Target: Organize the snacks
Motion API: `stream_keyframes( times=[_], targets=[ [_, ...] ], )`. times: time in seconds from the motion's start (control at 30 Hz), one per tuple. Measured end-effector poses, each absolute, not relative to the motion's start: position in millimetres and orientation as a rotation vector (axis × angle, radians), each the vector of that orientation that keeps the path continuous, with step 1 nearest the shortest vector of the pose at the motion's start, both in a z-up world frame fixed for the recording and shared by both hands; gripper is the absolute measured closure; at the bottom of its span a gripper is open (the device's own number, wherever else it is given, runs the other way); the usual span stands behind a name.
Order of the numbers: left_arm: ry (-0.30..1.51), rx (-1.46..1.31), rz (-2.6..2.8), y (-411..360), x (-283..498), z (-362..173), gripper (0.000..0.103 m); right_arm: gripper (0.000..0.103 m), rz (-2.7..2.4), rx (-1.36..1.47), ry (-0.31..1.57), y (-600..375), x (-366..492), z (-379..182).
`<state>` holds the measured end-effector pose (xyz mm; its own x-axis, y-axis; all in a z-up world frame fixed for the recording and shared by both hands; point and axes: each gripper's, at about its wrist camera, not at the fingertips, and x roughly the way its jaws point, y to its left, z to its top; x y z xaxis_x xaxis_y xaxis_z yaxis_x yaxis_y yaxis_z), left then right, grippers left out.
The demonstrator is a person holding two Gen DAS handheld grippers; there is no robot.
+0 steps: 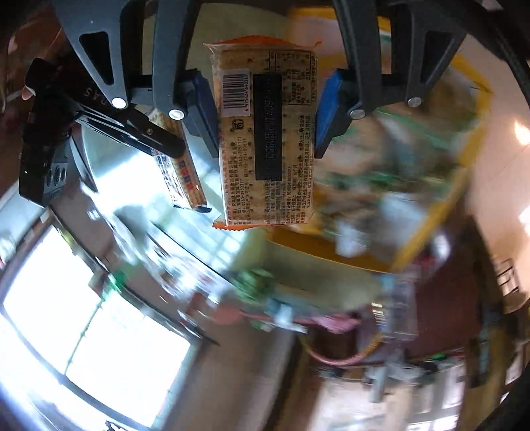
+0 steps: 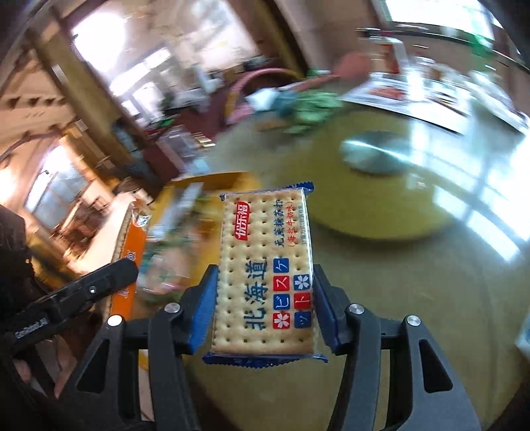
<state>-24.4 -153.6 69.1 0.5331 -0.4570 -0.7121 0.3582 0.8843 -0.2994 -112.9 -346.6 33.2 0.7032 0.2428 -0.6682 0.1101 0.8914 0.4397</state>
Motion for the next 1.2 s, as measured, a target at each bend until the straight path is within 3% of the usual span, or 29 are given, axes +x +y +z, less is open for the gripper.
stream_keyframes(
  times=[0.23, 0.5, 0.57, 0.6, 0.67, 0.7, 0.93, 1.2],
  targets=[
    [0.918, -0.161, -0.338, -76.1, 40.1, 52.1, 0.05, 0.047, 0.165, 0.47, 0.872, -268.6, -13.9, 31.0],
    [0.995, -0.113, -0.34, -77.7, 70.0, 15.6, 0.05, 0.046, 0.119, 0.471, 0.97, -232.2, 44.3, -4.2],
    [1.01, -0.12, -0.347, -68.9, 69.6, 10.6, 0.049, 0.044, 0.093, 0.465, 0.961, -232.3, 43.7, -6.4],
    [1.015, -0.135, -0.359, -63.9, 68.3, 9.0, 0.043, 0.043, 0.09, 0.464, 0.958, -233.2, 42.8, -6.9],
    [1.035, -0.168, -0.397, -60.4, 63.4, 4.6, 0.025, 0.029, 0.106, 0.491, 0.942, -236.1, 39.6, -5.4],
    [1.028, -0.18, -0.417, -59.1, 61.1, 5.2, 0.023, 0.026, 0.115, 0.505, 0.928, -237.9, 37.4, -4.0],
    [0.796, -0.134, -0.395, -56.4, 3.3, 29.6, 0.02, 0.019, 0.08, 0.547, 0.807, -246.6, -21.0, 22.0],
    [0.726, -0.171, -0.363, -43.2, -64.1, 29.8, 0.02, 0.014, 0.006, 0.526, 0.736, -234.3, -100.7, 24.6]
  ],
)
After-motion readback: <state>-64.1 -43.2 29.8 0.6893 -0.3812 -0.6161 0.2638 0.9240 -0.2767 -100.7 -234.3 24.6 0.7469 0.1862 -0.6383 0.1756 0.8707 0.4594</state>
